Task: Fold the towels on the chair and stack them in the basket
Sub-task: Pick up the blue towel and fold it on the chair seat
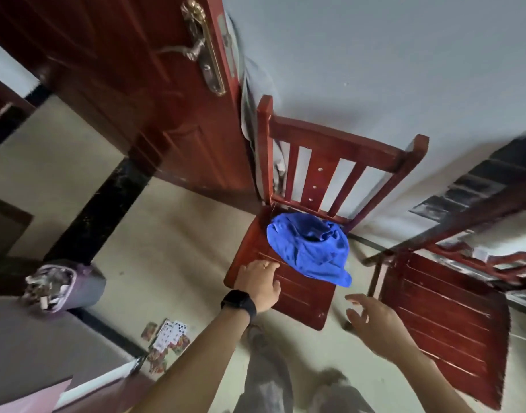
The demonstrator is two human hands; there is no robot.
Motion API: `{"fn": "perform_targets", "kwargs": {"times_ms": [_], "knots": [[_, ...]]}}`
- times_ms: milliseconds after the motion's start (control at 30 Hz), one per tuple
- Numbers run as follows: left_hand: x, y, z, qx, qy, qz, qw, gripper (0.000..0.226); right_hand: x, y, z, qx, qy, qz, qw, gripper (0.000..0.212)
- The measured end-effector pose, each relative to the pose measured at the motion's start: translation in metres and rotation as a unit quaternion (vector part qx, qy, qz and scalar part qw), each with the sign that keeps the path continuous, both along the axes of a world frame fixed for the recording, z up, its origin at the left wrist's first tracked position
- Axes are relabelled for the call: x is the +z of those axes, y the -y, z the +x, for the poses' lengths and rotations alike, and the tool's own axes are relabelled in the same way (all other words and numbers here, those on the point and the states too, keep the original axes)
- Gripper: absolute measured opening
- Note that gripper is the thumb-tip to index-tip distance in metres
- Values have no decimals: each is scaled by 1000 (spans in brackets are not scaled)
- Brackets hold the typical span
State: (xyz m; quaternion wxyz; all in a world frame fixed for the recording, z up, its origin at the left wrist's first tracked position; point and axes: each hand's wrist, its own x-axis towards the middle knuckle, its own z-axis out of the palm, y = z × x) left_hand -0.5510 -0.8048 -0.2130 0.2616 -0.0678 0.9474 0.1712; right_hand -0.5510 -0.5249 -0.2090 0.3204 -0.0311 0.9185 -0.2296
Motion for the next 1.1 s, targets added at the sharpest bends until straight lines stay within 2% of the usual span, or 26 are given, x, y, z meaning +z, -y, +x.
{"fn": "perform_targets", "kwargs": {"times_ms": [200,300,400,533,633,733,900,1000,1100], "knots": [[-105,34,-12,-37,83,5,996,61,-101,28,-19,-67,65,37,995,40],[-161,42,-11,-47,89,4,995,66,-158,39,-31,-72,83,67,992,46],[-221,47,-7,-71,77,-16,994,70,-216,48,-43,-68,73,89,991,49],[-296,49,1,-136,65,-62,987,72,-282,55,-58,-43,56,132,989,67],[-325,52,14,-149,72,-65,984,79,-309,61,-52,-23,6,166,986,61],[-332,56,22,-139,81,-48,986,86,-321,66,-34,-16,-62,186,981,44],[-302,47,0,-129,132,-39,982,77,-299,75,-17,39,-22,196,980,34],[-261,32,-12,-119,44,9,992,78,-262,81,-7,1,-46,100,994,38],[-212,13,-17,-146,-61,76,984,86,-209,83,-3,-31,-68,-30,997,22]]}}
